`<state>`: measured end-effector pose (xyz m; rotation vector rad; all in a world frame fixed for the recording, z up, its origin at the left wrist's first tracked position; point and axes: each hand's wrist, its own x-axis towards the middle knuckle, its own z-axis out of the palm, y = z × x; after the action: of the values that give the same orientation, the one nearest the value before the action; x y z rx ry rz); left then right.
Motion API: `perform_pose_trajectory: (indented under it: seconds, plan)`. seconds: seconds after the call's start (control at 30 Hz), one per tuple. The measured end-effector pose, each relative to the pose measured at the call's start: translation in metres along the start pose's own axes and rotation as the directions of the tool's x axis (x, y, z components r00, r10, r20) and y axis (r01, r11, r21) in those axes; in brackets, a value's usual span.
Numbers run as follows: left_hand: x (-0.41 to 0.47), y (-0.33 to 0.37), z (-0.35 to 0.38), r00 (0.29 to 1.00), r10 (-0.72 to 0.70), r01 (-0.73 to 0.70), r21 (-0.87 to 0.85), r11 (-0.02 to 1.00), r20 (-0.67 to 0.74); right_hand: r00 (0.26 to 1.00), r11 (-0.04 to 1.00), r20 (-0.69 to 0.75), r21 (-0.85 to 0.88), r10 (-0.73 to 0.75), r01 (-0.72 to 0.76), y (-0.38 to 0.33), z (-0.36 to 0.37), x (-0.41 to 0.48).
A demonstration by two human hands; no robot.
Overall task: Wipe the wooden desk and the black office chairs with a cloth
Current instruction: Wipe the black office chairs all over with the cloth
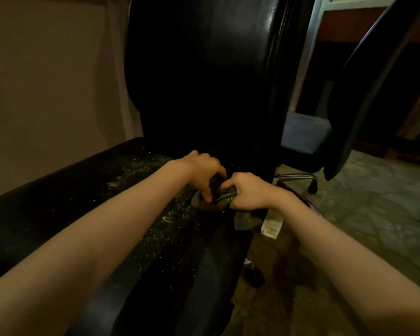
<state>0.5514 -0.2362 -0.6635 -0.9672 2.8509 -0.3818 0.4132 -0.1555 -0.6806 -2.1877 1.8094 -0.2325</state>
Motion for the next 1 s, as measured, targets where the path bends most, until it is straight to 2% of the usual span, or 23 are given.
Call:
perform_pose_trajectory:
  seconds: [0.07,0.13,0.2,0.23,0.33,0.37,0.5,0.63,0.77,0.87,1.0]
  plan:
    - [0.003,-0.001,-0.001,0.998,0.033,-0.029,0.062,0.998,-0.06,0.999,0.998,-0.029,0.051,0.043,-0.041,0.006,-0.013,0.005]
    - [0.012,-0.005,-0.002,0.982,0.024,-0.015,0.052,0.999,-0.185,0.973,0.996,-0.214,0.046,0.081,-0.073,0.02,-0.025,0.02]
    - [0.027,-0.011,0.002,0.969,-0.03,0.016,-0.059,0.998,-0.244,0.905,0.975,-0.411,-0.131,0.111,-0.179,0.029,-0.019,0.037]
    - [0.034,-0.011,0.005,0.977,-0.051,0.027,-0.117,0.993,-0.205,0.88,0.939,-0.456,-0.23,0.129,-0.257,0.031,-0.009,0.045]
    - [0.049,0.003,0.022,0.998,-0.069,0.069,-0.203,0.977,0.007,0.86,0.873,-0.442,-0.278,0.255,-0.402,0.033,0.024,0.057]
    - [0.053,0.006,0.026,0.997,-0.073,0.075,-0.212,0.974,0.015,0.857,0.871,-0.434,-0.263,0.278,-0.416,0.036,0.028,0.059]
    - [0.062,-0.007,0.026,0.993,-0.09,0.076,-0.168,0.983,-0.075,0.887,0.895,-0.361,-0.23,0.287,-0.383,0.041,0.017,0.058]
    - [0.06,-0.005,0.027,0.994,-0.111,0.109,-0.143,0.984,-0.01,0.916,0.912,-0.294,-0.226,0.272,-0.343,0.04,0.012,0.053]
    - [0.047,0.005,0.026,0.994,-0.108,0.111,-0.132,0.985,0.031,0.919,0.913,-0.303,-0.24,0.251,-0.329,0.031,0.009,0.038]
    - [0.025,0.007,0.025,0.998,-0.061,0.065,-0.146,0.987,0.032,0.935,0.914,-0.287,-0.282,0.208,-0.29,0.021,0.013,0.024]
    - [-0.007,0.011,0.019,1.0,0.0,-0.004,-0.163,0.987,-0.024,0.936,0.928,-0.281,-0.243,0.211,-0.283,0.001,0.016,0.006]
